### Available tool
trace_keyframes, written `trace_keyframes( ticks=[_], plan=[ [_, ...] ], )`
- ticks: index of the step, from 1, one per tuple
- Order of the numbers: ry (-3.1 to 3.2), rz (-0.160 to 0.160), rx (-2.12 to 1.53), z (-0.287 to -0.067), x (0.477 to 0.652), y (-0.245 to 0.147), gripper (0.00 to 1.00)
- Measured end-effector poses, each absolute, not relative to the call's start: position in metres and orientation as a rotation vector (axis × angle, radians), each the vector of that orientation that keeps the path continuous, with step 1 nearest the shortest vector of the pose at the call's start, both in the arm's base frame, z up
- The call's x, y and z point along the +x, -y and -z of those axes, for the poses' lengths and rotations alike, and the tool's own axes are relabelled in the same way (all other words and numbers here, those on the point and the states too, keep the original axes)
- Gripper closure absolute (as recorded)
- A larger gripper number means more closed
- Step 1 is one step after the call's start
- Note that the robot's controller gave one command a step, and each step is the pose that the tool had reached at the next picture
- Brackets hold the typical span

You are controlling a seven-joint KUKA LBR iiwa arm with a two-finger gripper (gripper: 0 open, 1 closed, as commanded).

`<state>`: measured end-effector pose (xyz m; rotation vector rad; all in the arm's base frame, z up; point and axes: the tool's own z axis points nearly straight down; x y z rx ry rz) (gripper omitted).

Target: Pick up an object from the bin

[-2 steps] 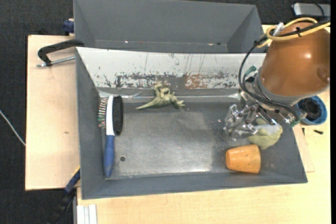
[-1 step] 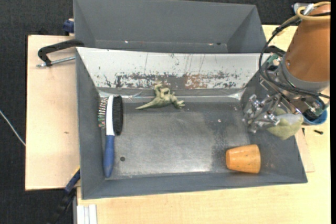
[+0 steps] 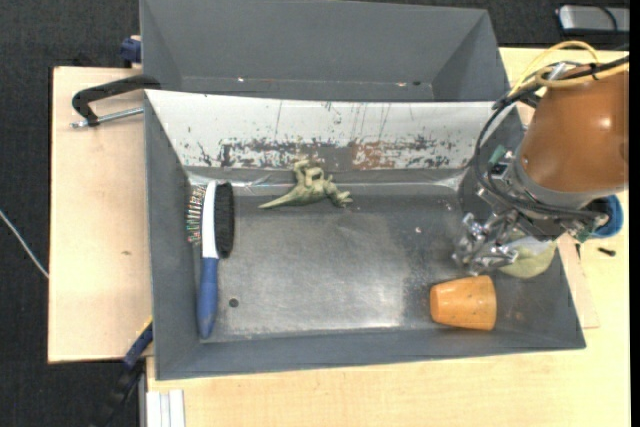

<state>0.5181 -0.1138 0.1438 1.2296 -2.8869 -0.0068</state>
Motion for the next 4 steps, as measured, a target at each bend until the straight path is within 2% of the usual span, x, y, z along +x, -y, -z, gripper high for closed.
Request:
trace_keyframes(
  ticks=[1, 2, 3, 4],
  plan=[
    [2.761, -0.006, 1.515, -0.184, 0.513, 0.141, 1.0],
    [2.275, -0.001, 2.174, -0.151, 0.549, 0.139, 1.0],
    [1.514, -0.005, 2.756, -0.194, 0.523, 0.154, 1.0],
    [1.76, 0.008, 2.604, -0.131, 0.515, 0.109, 1.0]
  ],
)
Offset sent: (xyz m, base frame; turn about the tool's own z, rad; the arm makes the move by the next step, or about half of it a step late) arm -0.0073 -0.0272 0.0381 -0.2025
